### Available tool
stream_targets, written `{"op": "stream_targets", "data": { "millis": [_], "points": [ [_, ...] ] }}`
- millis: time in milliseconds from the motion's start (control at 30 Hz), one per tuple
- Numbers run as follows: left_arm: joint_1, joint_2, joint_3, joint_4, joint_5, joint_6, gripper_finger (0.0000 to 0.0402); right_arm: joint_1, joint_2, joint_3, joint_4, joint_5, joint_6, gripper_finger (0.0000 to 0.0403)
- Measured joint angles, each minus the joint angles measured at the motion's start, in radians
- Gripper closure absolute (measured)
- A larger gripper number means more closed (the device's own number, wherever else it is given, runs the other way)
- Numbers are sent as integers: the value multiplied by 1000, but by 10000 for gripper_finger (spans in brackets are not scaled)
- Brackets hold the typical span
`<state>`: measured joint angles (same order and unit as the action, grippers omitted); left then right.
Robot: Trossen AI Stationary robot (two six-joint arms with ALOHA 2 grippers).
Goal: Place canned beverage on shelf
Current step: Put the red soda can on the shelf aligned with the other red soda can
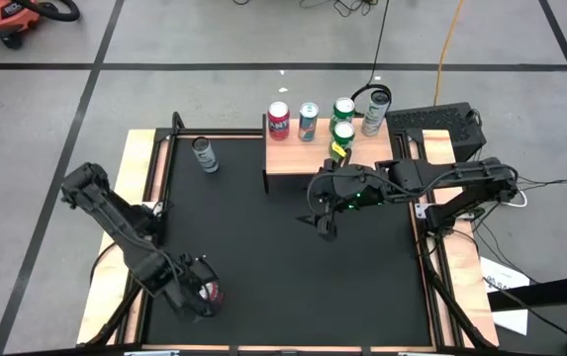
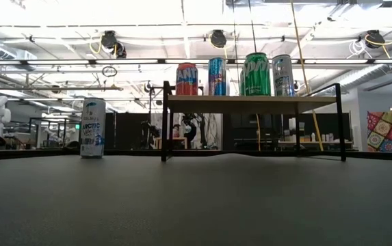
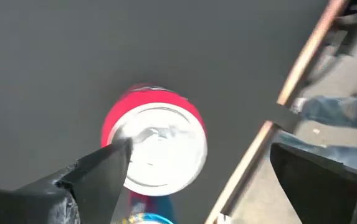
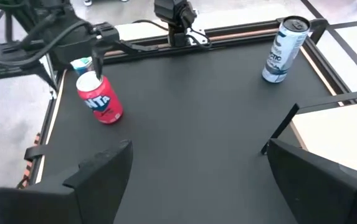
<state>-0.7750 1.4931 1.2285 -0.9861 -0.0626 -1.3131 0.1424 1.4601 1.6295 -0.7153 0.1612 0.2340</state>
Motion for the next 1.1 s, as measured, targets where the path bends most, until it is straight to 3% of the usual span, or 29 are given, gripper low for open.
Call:
{"op": "stream_targets", "data": {
  "millis": [367,867,1100],
  "points": [
    [10,44,1,-102,-88,-120,13,30,0,0,-8,0,5,46],
    [20,48,54,-105,-33,-69,13,30,0,-1,-17,55,15,46],
    [43,48,139,-104,-24,-48,13,30,0,-1,-15,73,16,46]
  ]
}}
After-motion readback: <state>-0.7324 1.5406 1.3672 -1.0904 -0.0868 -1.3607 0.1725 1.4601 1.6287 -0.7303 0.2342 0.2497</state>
